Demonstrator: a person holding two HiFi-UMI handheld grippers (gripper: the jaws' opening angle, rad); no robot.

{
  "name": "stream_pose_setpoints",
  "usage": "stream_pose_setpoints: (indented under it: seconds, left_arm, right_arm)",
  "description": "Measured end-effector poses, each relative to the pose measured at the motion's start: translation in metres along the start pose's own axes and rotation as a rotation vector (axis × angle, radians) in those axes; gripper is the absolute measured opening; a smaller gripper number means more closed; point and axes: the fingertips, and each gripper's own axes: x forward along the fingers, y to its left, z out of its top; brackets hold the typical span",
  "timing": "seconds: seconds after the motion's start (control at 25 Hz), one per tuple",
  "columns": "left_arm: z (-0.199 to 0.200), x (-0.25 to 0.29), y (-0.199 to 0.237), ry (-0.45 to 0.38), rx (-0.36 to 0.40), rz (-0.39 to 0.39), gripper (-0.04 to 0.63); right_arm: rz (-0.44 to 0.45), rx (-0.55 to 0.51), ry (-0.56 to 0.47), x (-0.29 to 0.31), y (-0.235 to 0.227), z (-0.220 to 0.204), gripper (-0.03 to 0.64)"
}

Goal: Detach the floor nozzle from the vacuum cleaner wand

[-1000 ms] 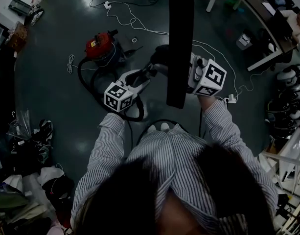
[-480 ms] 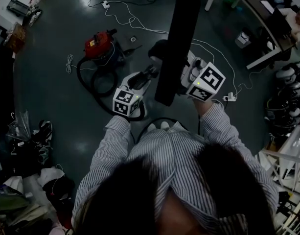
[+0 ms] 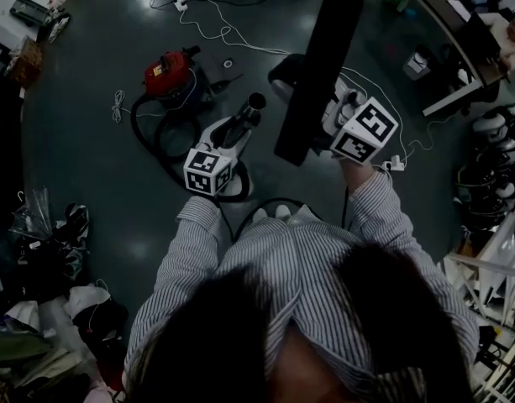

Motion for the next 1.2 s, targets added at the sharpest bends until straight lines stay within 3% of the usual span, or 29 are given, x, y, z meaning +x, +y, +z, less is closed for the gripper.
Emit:
stream_pose_setpoints:
  seconds: [0.2, 0.48, 0.76, 1.2]
  left_arm:
    - [0.017, -0.015, 0.008, -0.04, -0.022, 0.017, 0.196]
    - [0.069, -0.027, 0.008, -0.095, -0.016, 0.021, 0.196]
    - [0.089, -0.038, 0.018, -0.149, -0.013, 0.06, 0.196]
    - [0.077, -0.039, 0.024, -0.122, -0.064, 0.121, 0.196]
  right_arm:
    - [-0.133, 0.003, 0.033, -0.01, -0.027, 0.003, 0.177]
    - [-0.213, 0.053, 0.09, -0.02, -0.043, -0.011, 0.178]
    - [-0.262, 0.123, 0.129, -0.028, -0.043, -0.036, 0.178]
    - [-0.244, 0.103, 0.183, -0.024, -0.028, -0.051, 0.178]
